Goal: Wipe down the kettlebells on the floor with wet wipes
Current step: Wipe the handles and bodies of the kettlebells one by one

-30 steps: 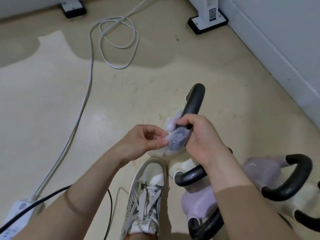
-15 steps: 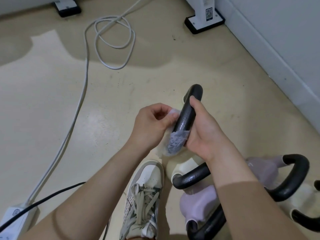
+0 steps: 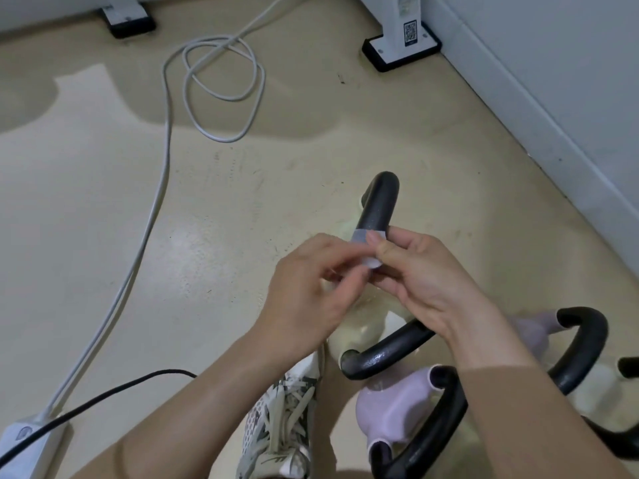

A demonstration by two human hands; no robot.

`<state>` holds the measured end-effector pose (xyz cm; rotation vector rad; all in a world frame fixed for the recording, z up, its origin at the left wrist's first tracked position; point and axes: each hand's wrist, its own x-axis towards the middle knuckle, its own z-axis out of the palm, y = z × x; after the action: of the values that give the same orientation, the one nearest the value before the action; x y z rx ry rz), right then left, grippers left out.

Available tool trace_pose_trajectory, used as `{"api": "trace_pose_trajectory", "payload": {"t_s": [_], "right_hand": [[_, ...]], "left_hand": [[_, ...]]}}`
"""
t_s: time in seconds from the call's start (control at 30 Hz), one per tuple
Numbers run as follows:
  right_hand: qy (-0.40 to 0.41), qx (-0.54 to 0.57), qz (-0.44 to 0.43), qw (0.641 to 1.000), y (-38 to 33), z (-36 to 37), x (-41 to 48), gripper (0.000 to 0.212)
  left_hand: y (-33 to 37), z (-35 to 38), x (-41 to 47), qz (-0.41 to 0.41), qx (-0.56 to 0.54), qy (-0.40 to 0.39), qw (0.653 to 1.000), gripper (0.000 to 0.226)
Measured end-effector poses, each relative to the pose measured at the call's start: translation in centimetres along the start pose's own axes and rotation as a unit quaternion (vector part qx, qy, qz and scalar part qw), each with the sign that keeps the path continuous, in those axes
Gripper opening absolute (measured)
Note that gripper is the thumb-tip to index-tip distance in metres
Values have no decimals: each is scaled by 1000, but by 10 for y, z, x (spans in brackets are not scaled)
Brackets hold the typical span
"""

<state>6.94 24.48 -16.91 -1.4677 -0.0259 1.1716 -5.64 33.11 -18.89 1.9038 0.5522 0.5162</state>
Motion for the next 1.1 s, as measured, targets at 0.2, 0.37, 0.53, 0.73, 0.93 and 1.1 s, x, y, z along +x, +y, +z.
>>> {"api": "trace_pose_trajectory", "payload": {"t_s": [0.2,0.37,0.53,0.73,0.93,1.1], "right_hand": [[-4,55,2,998,3,-3,-2,24],[55,62,-6,997,6,-3,-7,34],[53,-24,9,998,11,0,-15,46],[141,-65,-43,987,3,-1,-10,21],[192,0,-68,979,10,1,-7,26],[191,-23,-82,978,9,14,-4,38]], "left_hand": [[-3,24,10,-67,80,-52,993,28],[-2,40,5,-66,166,-40,983,47],[-7,37,-17,-59,113,-52,991,61],[6,47,19,-77,226,-91,967,63],[20,56,83,-159,240,-118,950,39],[21,66,136,-160,321,-188,914,37]]}}
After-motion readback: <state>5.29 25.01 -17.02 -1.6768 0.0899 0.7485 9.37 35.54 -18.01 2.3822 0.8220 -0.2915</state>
